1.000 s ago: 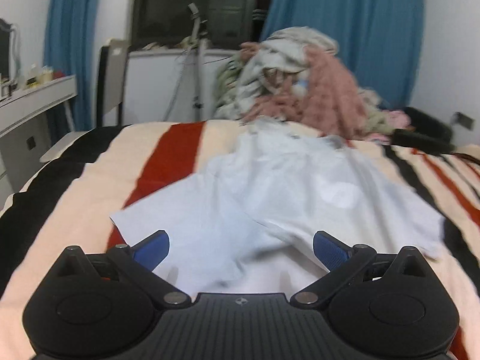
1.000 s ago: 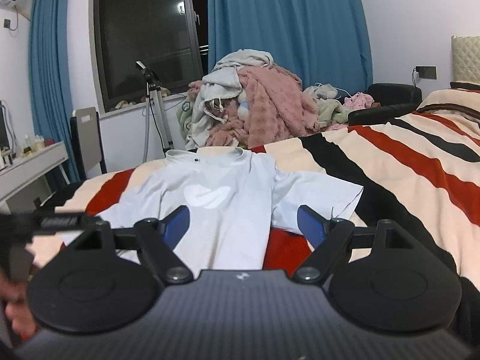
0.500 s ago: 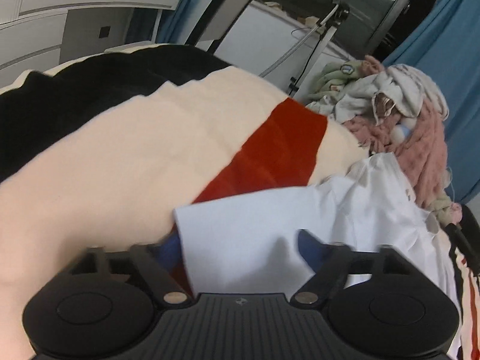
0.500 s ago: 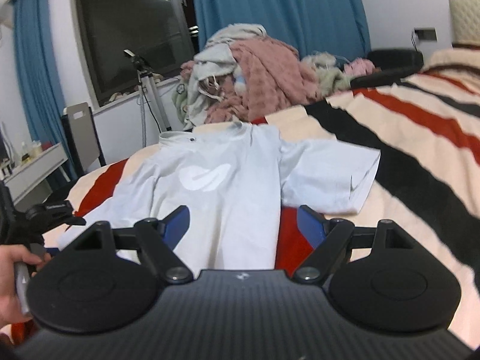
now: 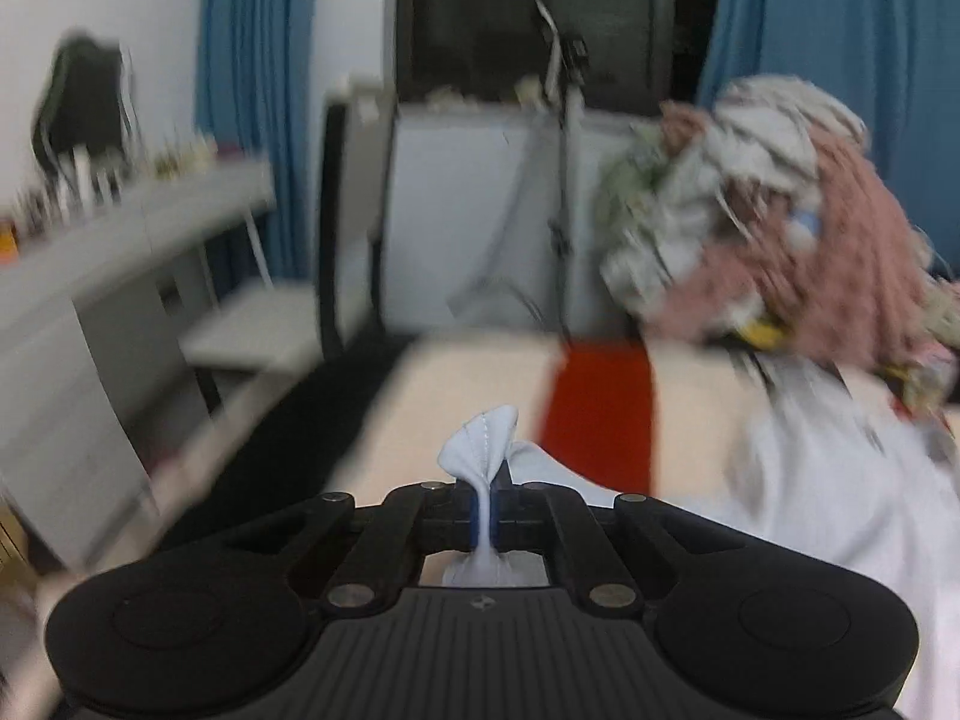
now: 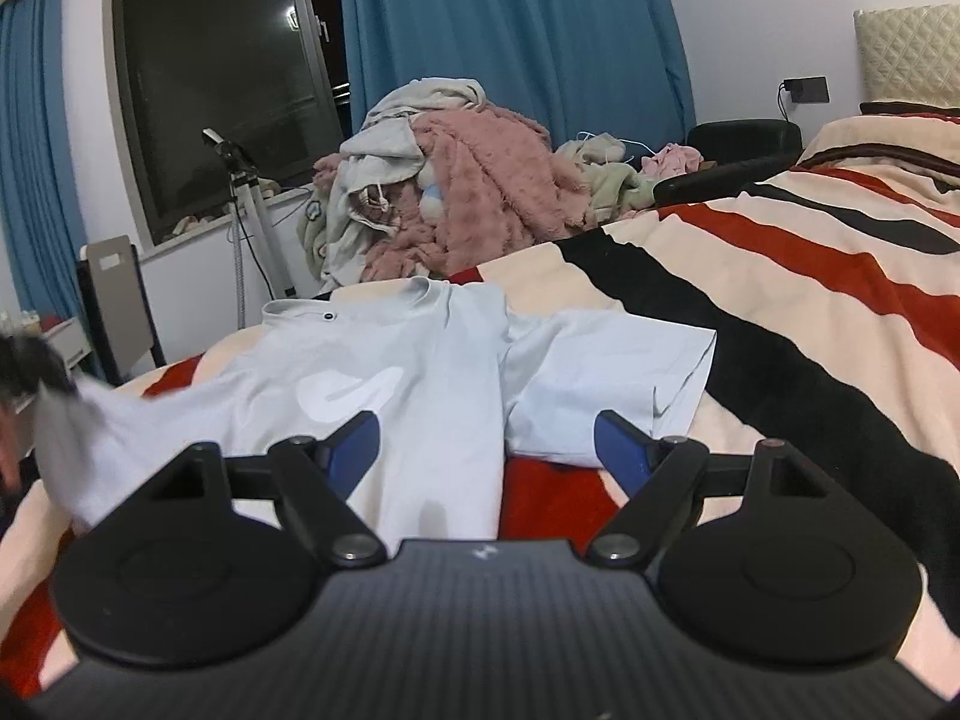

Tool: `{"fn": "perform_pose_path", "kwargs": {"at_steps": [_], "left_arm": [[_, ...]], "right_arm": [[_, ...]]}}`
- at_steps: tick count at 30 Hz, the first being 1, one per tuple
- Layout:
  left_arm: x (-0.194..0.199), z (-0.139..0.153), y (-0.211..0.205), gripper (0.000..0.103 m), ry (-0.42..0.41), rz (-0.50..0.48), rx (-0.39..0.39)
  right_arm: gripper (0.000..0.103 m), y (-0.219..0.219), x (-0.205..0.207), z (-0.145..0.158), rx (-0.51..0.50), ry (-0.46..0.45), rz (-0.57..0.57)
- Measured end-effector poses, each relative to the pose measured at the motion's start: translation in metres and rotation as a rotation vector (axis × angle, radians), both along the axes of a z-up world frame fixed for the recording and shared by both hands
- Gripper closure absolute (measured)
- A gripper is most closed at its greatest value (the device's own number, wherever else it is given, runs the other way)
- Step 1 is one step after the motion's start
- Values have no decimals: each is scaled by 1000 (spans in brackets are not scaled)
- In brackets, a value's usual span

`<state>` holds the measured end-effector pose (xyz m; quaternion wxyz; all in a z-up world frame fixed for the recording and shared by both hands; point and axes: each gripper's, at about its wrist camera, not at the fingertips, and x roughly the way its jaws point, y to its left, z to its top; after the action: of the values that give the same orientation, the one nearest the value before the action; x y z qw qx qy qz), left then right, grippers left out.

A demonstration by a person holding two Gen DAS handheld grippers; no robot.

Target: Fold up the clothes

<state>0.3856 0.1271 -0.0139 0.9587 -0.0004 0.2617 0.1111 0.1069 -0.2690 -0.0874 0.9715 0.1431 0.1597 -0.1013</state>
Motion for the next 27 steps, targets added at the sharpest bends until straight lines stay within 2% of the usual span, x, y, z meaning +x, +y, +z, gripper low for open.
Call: {"fn": "perform_pose_path", "kwargs": {"at_steps": [4,7,9,11,13,14,15,16,17,18,19,20,21,23,27], "left_arm": [[48,41,7,101,-66,51,62],[82,51,1,101,-88,87,128],[105,44,-2,100,-88,104,180],[121,24,0,100,-60,109,185],[129,2,6,96,-12,111,148],[129,-8,10,88,9,116,102],[126,-16,15,86,28,119,45],[120,-22,20,76,46,116,-10],[111,-27,24,71,68,105,-59],[99,-30,27,70,91,85,-91],[86,-32,29,64,112,62,-115],[67,-33,31,50,134,38,-136],[45,-32,34,46,156,13,-154],[-1,-30,40,38,200,-37,-192],[-102,-31,56,36,307,-122,-291]], "right_arm": [[23,6,9,-2,-34,-11,-11],[23,6,19,-4,-45,-14,-11],[23,6,25,-8,-49,-4,-19],[23,5,30,-12,-50,7,-23],[23,3,34,-15,-53,17,-26],[23,3,36,-17,-53,21,-27],[23,3,38,-19,-53,24,-27],[23,3,39,-20,-54,28,-25],[23,4,39,-20,-55,30,-21],[23,5,39,-21,-55,32,-17],[23,5,39,-21,-56,32,-12],[23,6,39,-20,-58,29,-6],[23,8,37,-19,-66,26,2],[23,12,34,-16,-91,19,18],[23,23,19,-4,-143,-16,62]]}}
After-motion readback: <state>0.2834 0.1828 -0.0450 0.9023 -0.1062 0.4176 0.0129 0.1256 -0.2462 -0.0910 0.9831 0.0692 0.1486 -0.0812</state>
